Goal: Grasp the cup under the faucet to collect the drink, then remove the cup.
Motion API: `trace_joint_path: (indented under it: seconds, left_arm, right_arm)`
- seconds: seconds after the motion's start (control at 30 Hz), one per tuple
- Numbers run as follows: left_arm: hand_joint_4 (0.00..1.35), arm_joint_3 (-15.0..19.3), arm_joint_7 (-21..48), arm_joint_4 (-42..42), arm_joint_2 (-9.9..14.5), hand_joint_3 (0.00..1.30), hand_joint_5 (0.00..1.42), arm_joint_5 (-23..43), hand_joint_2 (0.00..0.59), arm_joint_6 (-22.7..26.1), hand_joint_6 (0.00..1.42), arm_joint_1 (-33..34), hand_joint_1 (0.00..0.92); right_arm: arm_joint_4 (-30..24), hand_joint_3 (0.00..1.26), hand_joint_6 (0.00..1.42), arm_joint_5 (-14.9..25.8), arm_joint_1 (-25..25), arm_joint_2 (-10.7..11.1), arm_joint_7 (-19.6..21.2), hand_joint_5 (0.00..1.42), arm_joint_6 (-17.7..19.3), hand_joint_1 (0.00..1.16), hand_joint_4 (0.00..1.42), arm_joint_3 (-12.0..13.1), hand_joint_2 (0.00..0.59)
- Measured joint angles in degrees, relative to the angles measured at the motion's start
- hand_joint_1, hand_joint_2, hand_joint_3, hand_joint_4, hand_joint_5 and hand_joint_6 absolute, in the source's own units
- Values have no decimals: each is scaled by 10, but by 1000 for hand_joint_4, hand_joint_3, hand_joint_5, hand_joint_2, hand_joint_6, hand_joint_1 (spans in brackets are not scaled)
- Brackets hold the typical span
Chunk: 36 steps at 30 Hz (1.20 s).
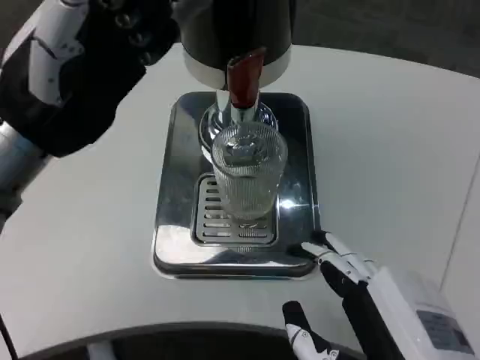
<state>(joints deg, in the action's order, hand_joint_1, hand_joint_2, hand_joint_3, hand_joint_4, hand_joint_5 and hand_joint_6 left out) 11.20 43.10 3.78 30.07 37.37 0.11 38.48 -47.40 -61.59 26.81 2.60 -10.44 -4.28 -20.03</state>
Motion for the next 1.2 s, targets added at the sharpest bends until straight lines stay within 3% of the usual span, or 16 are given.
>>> trace_joint_path:
  seconds: [0.23, 0.47, 0.93, 1.2]
  left_arm:
    - [0, -29, 30, 30, -20, 0, 8, -50, 204, -8, 0, 25, 0]
    - [0, -52, 56, 54, -21, 0, 12, -109, 191, -32, 0, 39, 0]
    - [0, -69, 93, 71, -16, 0, 29, -159, 184, -82, 12, 61, 0]
    - [0, -86, 97, 71, -1, 0, 42, -230, 177, -197, 19, 60, 0]
  right_arm:
    - [0, 246, 286, -2, 4, 0, 0, 133, -1, 419, 96, 1, 501]
    - [-1, 250, 289, -1, 9, 0, 0, 146, -6, 419, 96, 2, 501]
    - [-1, 258, 303, 0, 13, -2, 1, 148, -15, 418, 106, 4, 501]
    - [-1, 259, 304, 3, 14, -2, 4, 148, -20, 423, 106, 4, 496]
